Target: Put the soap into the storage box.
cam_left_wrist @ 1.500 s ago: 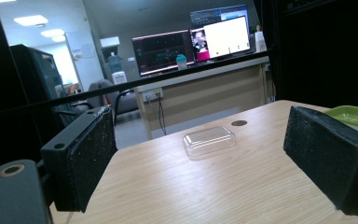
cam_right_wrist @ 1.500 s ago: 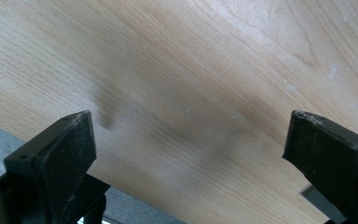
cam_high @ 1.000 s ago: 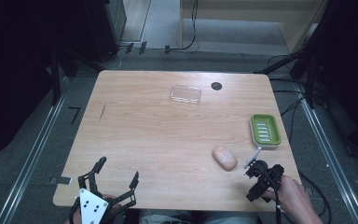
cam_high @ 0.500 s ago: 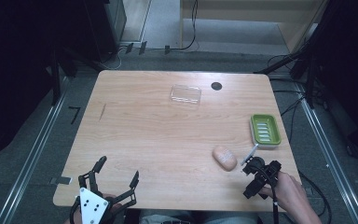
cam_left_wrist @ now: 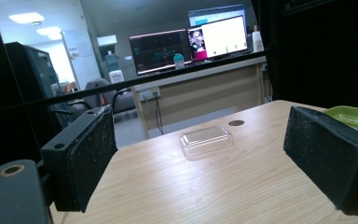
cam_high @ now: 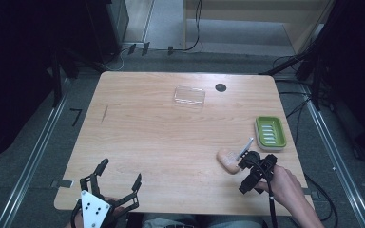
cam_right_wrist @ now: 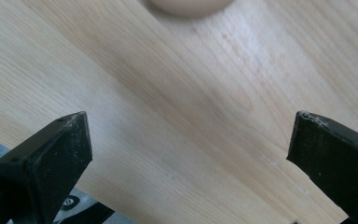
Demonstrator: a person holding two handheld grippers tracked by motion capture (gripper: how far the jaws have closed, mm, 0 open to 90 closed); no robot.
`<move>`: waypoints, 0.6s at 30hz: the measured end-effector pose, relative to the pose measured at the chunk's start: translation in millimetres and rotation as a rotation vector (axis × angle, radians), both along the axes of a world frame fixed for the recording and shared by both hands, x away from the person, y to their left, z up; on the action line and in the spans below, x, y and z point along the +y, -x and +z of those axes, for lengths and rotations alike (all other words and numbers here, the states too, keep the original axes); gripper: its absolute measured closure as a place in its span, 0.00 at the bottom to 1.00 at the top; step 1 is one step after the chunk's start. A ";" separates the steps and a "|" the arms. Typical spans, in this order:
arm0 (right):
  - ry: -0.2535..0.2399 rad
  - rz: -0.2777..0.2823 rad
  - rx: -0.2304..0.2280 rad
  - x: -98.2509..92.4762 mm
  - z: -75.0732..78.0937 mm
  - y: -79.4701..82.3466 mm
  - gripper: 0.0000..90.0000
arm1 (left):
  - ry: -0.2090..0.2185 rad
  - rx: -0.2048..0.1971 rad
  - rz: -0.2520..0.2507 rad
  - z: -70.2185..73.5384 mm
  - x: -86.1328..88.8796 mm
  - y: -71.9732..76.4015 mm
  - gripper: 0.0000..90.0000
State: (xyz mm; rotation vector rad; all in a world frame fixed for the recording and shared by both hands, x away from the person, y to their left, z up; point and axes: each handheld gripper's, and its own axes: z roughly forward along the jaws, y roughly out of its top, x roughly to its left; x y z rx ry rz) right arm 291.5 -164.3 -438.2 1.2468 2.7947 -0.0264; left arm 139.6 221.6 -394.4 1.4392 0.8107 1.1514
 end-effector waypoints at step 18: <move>-0.024 0.029 -0.012 26.1 1.0 -23.9 0.00 | 0.002 0.000 0.003 0.0 1.0 0.0 0.11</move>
